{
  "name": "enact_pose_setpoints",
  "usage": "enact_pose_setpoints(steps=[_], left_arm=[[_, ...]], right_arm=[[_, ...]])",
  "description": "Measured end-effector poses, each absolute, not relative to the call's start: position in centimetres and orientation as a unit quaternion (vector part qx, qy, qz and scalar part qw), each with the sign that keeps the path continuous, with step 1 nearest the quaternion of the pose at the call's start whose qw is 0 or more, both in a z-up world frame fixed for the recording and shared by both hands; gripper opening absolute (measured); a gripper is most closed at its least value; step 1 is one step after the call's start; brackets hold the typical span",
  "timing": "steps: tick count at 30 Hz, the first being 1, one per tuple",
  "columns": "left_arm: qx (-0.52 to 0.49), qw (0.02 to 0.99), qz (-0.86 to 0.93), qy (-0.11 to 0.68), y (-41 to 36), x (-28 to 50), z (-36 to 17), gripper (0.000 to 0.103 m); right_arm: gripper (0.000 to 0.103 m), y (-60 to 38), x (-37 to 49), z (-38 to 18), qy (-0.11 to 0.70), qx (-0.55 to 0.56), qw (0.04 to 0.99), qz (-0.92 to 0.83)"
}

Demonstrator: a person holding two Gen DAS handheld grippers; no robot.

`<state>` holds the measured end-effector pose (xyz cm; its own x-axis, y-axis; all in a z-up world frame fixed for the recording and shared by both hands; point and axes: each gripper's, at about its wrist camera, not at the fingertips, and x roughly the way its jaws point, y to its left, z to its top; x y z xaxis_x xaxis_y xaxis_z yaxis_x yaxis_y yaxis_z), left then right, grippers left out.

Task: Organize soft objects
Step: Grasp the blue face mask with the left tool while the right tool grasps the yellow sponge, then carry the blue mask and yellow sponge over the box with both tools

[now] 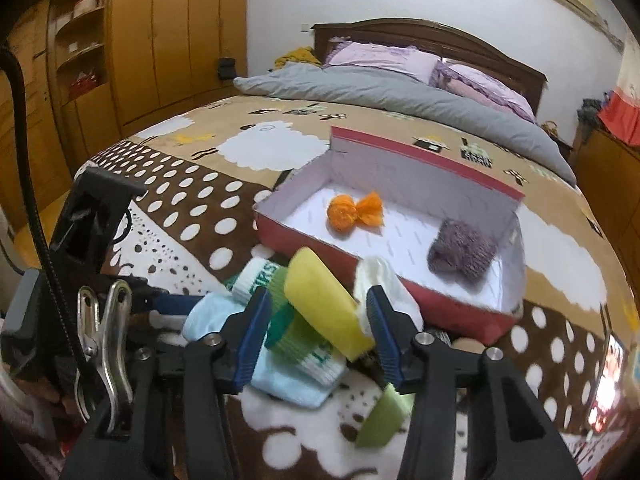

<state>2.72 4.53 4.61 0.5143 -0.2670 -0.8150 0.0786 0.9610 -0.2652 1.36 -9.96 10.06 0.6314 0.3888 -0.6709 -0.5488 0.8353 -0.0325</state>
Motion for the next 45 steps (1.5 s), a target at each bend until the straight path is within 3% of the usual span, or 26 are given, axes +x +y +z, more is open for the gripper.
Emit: enact_pose_setpoints(steps=[5,9,12,20,22,24,28,45], left_arm=[[-0.106,0.865,-0.109,0.478,4.7,2.7,4.5,0.061],[-0.108,0.864,-0.126,0.476,4.4,2.6,4.6,0.061],[-0.105,0.863,-0.134,0.475,3.9,2.7,4.5,0.061],[-0.135,0.855,-0.127,0.484,3.9,3.6,3.7,0.059],[-0.139,0.854,-0.137,0.482,4.0,3.4,3.9,0.044],[-0.150,0.850,-0.148,0.482,4.3,3.1,4.1,0.036],[-0.162,0.850,-0.155,0.476,4.7,2.2,5.0,0.028],[-0.125,0.898,-0.151,0.393,6.3,-0.7,13.0,0.026]], right_arm=[[0.041,-9.5,3.0,8.9,0.356,-0.125,0.890,0.256],[0.028,-10.1,3.2,8.8,0.355,-0.114,0.890,0.263],[0.026,-10.5,3.0,9.2,0.348,-0.106,0.894,0.262],[0.025,-11.9,2.3,10.6,0.336,-0.076,0.900,0.265],[0.025,-12.2,2.1,11.0,0.333,-0.071,0.901,0.268],[0.025,-12.5,1.9,11.4,0.330,-0.065,0.902,0.271],[0.025,-12.8,1.5,12.4,0.319,-0.058,0.905,0.274],[0.025,-13.8,0.4,14.5,0.299,-0.039,0.910,0.285]])
